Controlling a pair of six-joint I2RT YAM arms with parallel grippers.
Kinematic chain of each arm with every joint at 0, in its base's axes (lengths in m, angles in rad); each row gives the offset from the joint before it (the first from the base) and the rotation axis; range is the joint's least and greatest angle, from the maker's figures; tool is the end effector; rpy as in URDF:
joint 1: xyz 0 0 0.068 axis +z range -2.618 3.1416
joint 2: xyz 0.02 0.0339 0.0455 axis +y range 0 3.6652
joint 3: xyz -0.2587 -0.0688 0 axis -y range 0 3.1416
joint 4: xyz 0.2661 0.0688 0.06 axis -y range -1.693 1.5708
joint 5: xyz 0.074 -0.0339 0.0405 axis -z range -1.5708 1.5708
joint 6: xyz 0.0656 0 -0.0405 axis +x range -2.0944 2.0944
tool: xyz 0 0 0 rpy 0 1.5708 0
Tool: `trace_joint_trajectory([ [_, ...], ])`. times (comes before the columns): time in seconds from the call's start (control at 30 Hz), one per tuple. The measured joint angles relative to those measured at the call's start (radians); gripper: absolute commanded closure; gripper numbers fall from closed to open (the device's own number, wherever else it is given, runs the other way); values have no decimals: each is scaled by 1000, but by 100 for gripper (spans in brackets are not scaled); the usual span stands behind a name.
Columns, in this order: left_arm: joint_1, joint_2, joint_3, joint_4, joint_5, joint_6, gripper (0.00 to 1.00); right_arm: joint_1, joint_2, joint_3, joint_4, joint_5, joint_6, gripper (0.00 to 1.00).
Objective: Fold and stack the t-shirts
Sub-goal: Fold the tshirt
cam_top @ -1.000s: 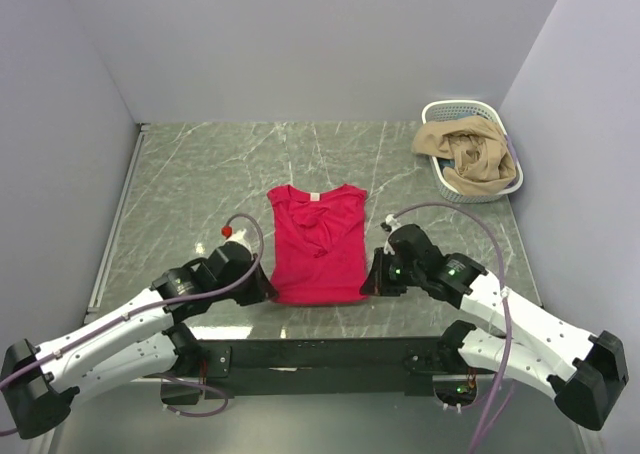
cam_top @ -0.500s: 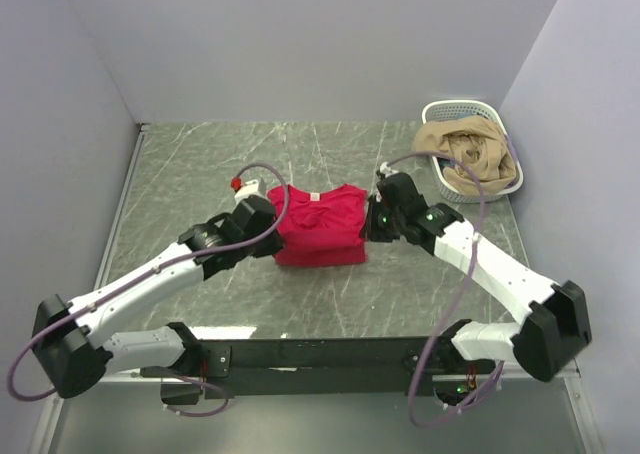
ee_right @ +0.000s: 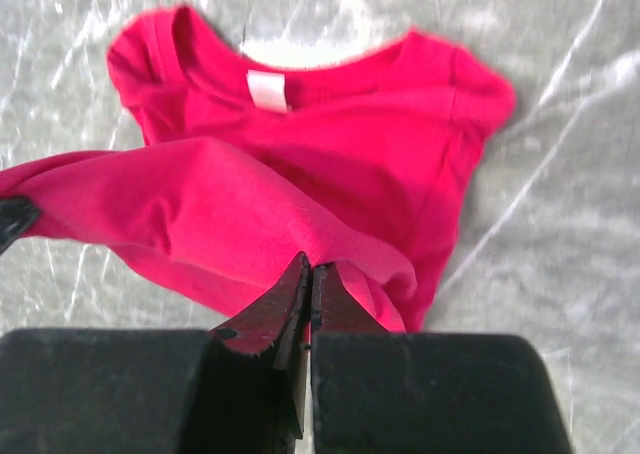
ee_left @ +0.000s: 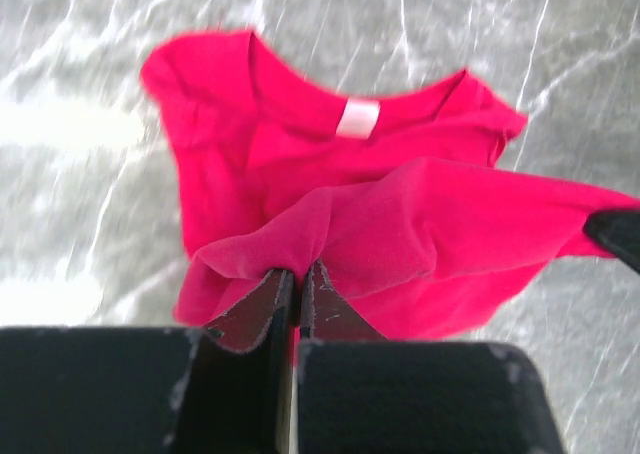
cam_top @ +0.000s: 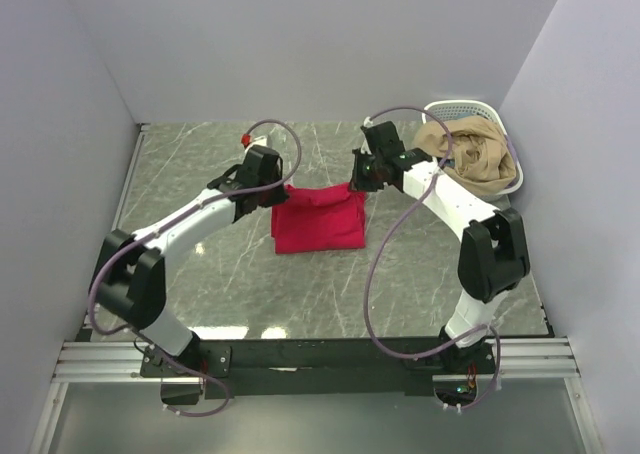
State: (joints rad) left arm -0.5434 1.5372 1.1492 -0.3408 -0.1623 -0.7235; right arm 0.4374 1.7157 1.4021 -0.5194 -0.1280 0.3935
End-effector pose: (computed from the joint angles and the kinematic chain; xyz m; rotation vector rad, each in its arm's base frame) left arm 0.3340 -0.1894 0.2345 -0.2942 2.3145 -0.4652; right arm 0.3792 0.1866 0.2416 -0.1151 2.4626 0.5290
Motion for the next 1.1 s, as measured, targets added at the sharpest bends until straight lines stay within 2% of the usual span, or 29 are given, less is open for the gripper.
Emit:
trace_joint_trajectory([
  [0.4, 95, 227, 122, 76, 96, 50, 98, -60, 251, 232, -26, -40, -25, 100],
  [0.43, 104, 243, 130, 78, 103, 51, 96, -66, 274, 246, -29, -40, -25, 96],
  [0.47, 111, 259, 138, 80, 109, 54, 88, -70, 294, 259, -29, -39, -26, 89],
  [0.5, 118, 281, 151, 85, 116, 55, 86, -75, 315, 267, -29, -39, -25, 76],
  [0.53, 123, 295, 160, 87, 118, 58, 83, -79, 330, 270, -27, -39, -24, 70],
  [0.57, 129, 311, 170, 90, 123, 58, 64, -82, 338, 272, -26, -38, -18, 66],
  [0.6, 136, 327, 179, 95, 127, 58, 49, -86, 350, 272, -19, -37, -19, 66],
  [0.67, 148, 342, 181, 113, 138, 69, 33, -96, 364, 274, -7, -35, -15, 64],
  [0.87, 190, 379, 228, 147, 145, 80, 19, -132, 393, 330, 33, -2, -10, 61],
  [1.1, 225, 363, 275, 206, 186, 102, 16, -145, 352, 333, 69, -52, -29, 58],
])
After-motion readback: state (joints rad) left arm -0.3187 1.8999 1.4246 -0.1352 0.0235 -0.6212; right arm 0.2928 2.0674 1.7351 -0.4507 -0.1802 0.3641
